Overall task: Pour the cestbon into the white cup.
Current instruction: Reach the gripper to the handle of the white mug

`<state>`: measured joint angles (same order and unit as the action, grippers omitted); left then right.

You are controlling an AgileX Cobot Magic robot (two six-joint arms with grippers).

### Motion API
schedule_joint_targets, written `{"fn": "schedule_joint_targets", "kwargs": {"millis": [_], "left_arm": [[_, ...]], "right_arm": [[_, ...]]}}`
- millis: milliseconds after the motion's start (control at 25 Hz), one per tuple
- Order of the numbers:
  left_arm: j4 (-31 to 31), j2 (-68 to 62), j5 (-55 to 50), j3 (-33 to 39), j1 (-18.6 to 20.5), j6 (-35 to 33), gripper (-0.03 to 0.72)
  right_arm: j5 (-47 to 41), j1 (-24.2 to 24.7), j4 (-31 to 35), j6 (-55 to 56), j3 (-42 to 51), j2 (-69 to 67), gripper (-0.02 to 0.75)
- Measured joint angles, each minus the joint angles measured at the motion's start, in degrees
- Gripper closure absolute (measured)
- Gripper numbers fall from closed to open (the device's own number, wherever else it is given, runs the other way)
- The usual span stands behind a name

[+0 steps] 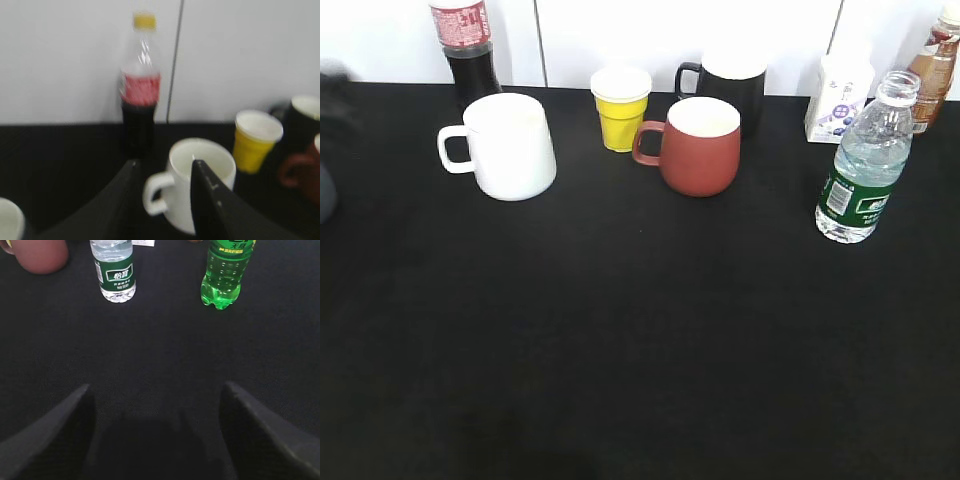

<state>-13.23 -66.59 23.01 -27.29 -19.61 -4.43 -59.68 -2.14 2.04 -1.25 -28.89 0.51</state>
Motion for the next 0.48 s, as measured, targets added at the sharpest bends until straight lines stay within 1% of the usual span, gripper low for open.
{"fn": "schedule_joint_targets", "kwargs": {"millis": [40,80,200,240,400,480], "left_arm": [[-0.18,-4.10,2.74,0.11,-0.77,0.00,0.418],[-0.18,-8.50,5.73,0.12,-1.03,0.00,0.397],[0.52,-17.44,15.73,0.12,-1.07,0.00,0.248],[0.63,-19.39,18.52,0.12,-1.09,0.00,0.230],[0.73,-29.01,30.05,0.07,-1.09,0.00,0.220],[0.76,-33.81,33.61,-1.17,-1.09,0.00,0.220]], "right_arm": [[0.00,0.00,0.00,0.00,0.00,0.00,0.153],[0.00,0.00,0.00,0.00,0.00,0.00,0.153],[0.00,0.00,0.00,0.00,0.00,0.00,0.153],[0.00,0.00,0.00,0.00,0.00,0.00,0.153],[0.00,0.00,0.00,0.00,0.00,0.00,0.153],[0.00,0.00,0.00,0.00,0.00,0.00,0.153]]}}
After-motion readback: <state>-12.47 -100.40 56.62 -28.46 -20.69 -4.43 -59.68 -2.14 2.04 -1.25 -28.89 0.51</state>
